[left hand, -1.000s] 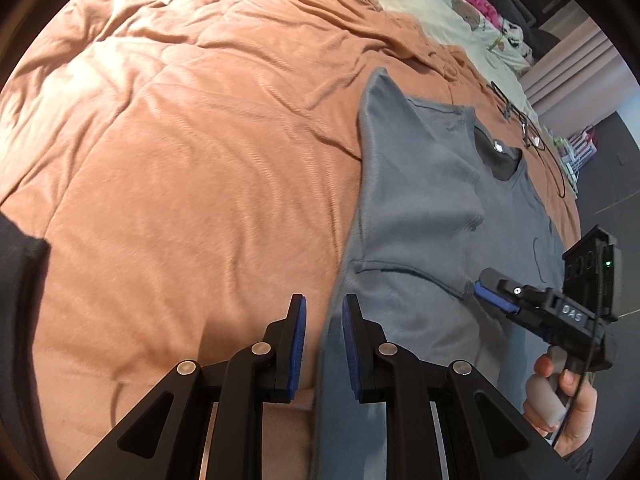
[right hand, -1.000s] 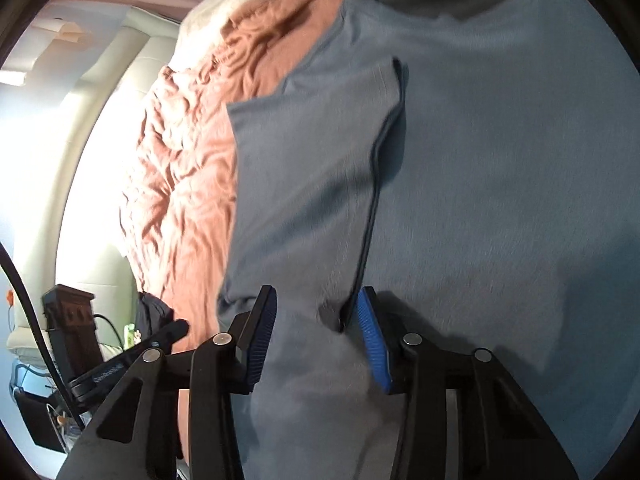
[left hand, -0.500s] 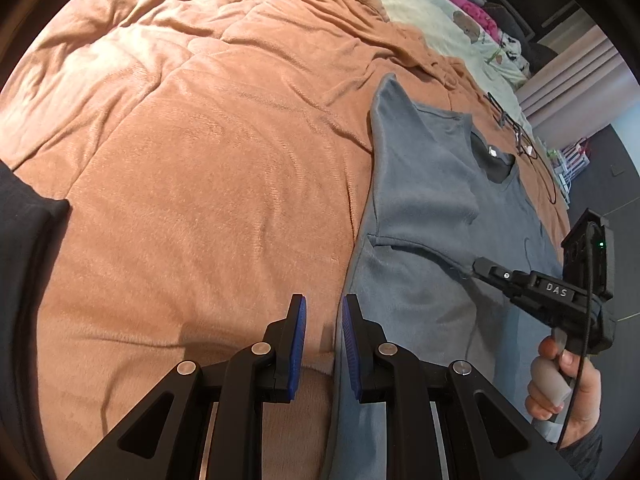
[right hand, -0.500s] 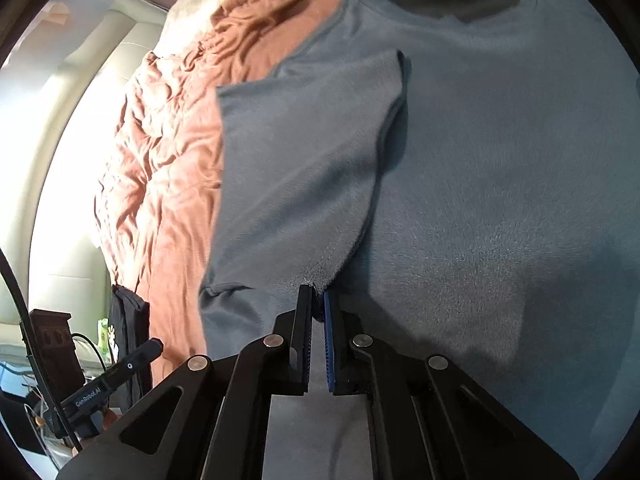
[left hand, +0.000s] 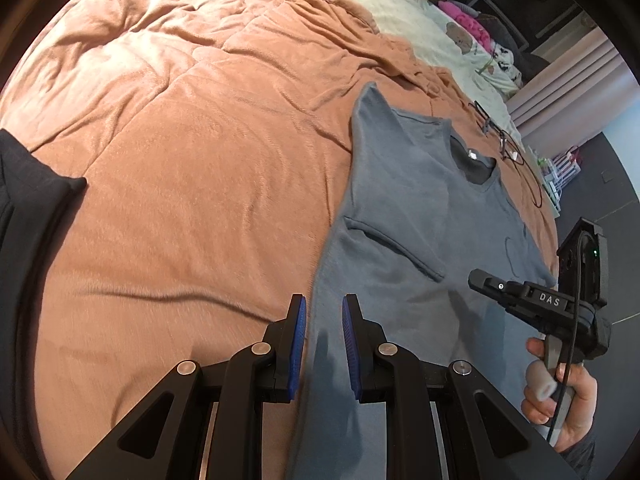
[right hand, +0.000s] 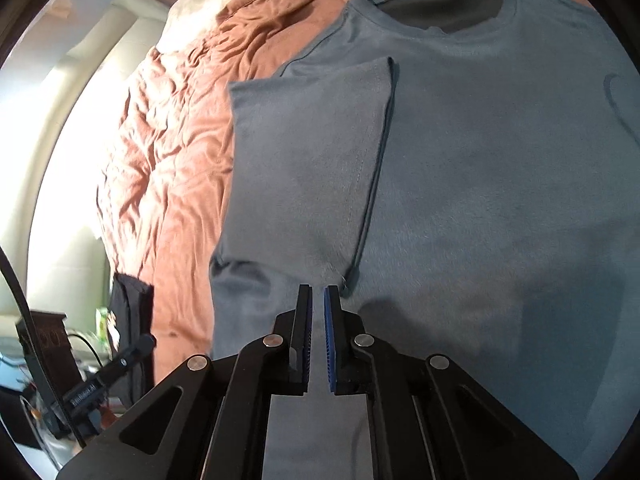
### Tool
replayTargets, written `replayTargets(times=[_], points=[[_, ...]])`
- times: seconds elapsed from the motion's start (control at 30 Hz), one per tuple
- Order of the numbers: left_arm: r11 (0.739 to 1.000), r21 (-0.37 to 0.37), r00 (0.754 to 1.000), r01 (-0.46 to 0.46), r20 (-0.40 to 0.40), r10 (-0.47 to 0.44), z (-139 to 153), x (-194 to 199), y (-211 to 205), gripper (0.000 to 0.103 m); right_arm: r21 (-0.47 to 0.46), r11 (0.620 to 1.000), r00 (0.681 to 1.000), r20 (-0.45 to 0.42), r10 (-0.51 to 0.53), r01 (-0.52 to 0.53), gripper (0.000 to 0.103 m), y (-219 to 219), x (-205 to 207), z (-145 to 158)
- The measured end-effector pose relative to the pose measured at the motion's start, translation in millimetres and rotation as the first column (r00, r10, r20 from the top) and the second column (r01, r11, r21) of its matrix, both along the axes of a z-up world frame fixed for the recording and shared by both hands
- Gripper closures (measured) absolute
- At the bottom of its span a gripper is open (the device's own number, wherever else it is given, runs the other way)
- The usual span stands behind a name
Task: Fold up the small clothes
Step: 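Open the right gripper and pull both tools back from the t-shirt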
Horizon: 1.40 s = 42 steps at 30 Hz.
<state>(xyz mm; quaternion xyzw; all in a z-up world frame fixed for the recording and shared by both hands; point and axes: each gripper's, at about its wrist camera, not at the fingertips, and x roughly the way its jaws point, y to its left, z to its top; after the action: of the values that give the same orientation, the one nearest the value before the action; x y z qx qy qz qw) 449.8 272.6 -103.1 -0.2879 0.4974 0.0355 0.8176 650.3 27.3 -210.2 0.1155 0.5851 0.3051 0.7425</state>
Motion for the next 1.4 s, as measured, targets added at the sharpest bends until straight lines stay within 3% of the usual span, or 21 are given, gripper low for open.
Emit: replayTargets(times=[0.03, 0.1, 0.13, 0.23, 0.63, 0.8, 0.87, 0.97, 1.2, 1.4], points=[[1.000, 0.000, 1.000, -0.002, 0.003, 0.002, 1.8, -1.5, -2.5, 0.083, 0.007, 1.000, 1.000, 0.005, 0.005, -0.005, 0.088, -2.1, -0.8, 4.1], [1.000, -0.003, 1.000, -0.006, 0.010, 0.006, 5.5, -4.9, -7.7, 0.083, 0.031, 0.999, 1.000, 0.024, 0.005, -0.006, 0.027, -7.5, -5.7, 11.7], [1.000, -0.005, 1.000, -0.009, 0.014, 0.009, 7.5, -7.4, -10.6, 0.083, 0.045, 0.999, 0.999, 0.042, 0.002, -0.004, 0.019, -11.9, -8.4, 15.9], [1.000, -0.003, 1.000, -0.017, 0.018, 0.017, 10.4, -13.6, -17.2, 0.081, 0.055, 0.998, 0.999, 0.051, 0.008, -0.010, 0.018, -26.4, -15.2, 21.3], [0.996, 0.067, 0.997, -0.052, 0.062, 0.048, 40.4, -41.5, -50.0, 0.039, 0.073, 0.996, 0.988, 0.144, -0.060, 0.050, 0.019, -101.6, -47.0, 52.3], [0.995, 0.081, 0.995, -0.065, 0.087, 0.058, 53.6, -50.3, -65.8, 0.031, 0.081, 0.994, 0.975, 0.200, -0.094, 0.079, 0.019, -134.8, -67.4, 69.3], [0.994, 0.086, 0.994, -0.062, 0.100, 0.053, 58.7, -53.6, -74.6, 0.020, 0.090, 0.992, 0.970, 0.218, -0.106, 0.088, 0.019, -149.1, -74.7, 74.9], [0.993, 0.105, 0.992, -0.050, 0.125, 0.036, 67.8, -58.8, -89.4, 0.012, 0.103, 0.989, 0.961, 0.247, -0.128, 0.105, 0.019, -172.2, -88.0, 82.7], [0.992, 0.126, 0.985, -0.026, 0.170, 0.004, 87.2, -69.3, -125.5, 0.007, 0.066, 0.987, 0.914, 0.372, -0.162, 0.147, 0.019, -219.4, -131.8, 105.1], [0.988, 0.155, 0.978, 0.009, 0.204, -0.041, 106.3, -82.6, -162.3, 0.007, 0.047, 0.980, 0.901, 0.387, -0.195, 0.192, 0.019, -254.0, -166.3, 122.2]])
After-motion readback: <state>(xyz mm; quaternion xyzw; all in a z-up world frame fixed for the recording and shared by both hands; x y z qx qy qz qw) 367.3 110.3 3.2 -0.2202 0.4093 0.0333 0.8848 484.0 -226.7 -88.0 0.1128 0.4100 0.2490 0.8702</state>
